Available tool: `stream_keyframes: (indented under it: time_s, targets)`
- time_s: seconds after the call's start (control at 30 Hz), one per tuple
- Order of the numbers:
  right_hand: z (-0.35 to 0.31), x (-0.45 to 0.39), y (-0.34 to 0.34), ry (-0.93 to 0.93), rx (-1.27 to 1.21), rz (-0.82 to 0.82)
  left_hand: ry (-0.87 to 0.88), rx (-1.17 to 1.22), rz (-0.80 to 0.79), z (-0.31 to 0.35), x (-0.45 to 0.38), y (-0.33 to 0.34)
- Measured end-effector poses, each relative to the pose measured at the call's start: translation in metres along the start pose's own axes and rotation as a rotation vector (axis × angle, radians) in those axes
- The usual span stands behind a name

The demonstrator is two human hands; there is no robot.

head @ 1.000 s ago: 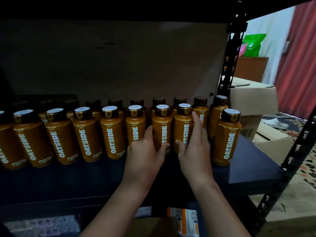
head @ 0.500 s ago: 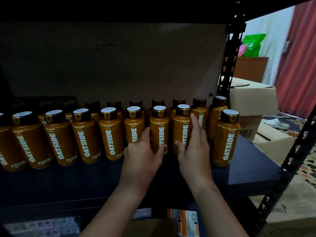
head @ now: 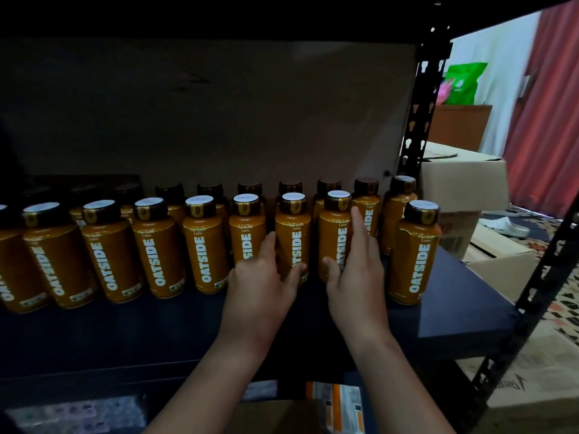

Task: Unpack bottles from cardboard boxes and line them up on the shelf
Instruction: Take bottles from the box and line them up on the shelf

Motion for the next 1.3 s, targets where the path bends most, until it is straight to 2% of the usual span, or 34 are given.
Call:
stream_keyframes:
  time_s: [0.37,0.67,0.8,0.87,0.93,1.03,1.1,1.17,1.3]
  targets:
    - [0.0,0.001,-0.001,0.002,-0.024,-0.006,0.007,-0.069,-0.018,0.001,0.0,0.0]
    - [-0.001,0.009,-0.006,0.003,0.002,-0.061,0.101,-0.041,0.066,0.004,0.006,-0.016]
    - [-0.005,0.019,-0.03,-0.079,0.029,0.059,0.179,-0.126,0.084,0.014,0.013,-0.028]
    - [-0.012,0.026,-0.053,-0.178,0.083,0.195,0.226,-0.066,-0.012,0.021,0.016,-0.02]
    - [-0.014,0.032,-0.076,-0.23,0.101,0.307,0.247,0.029,-0.209,0.026,0.021,0.0]
    - [0.004,0.033,-0.099,-0.136,0.053,0.382,0.268,0.065,-0.524,0.03,0.033,0.033]
    - [0.024,0.029,-0.102,0.018,0.112,0.349,0.295,0.051,-0.627,0.031,0.038,0.044]
    - [0.042,0.024,-0.095,0.138,0.13,0.244,0.287,0.084,-0.657,0.03,0.038,0.046]
    - [0.048,0.014,-0.079,0.14,0.084,0.129,0.28,0.13,-0.671,0.03,0.035,0.048]
Point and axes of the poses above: each hand's wrist, its own x-axis away from the middle knuckle, its own y-axis out of the palm, z = x × y, the point moved 10 cm from there along -x, towards the middle knuckle, and after that the axes turned 4 degrees about -x, right-handed, at the moved point
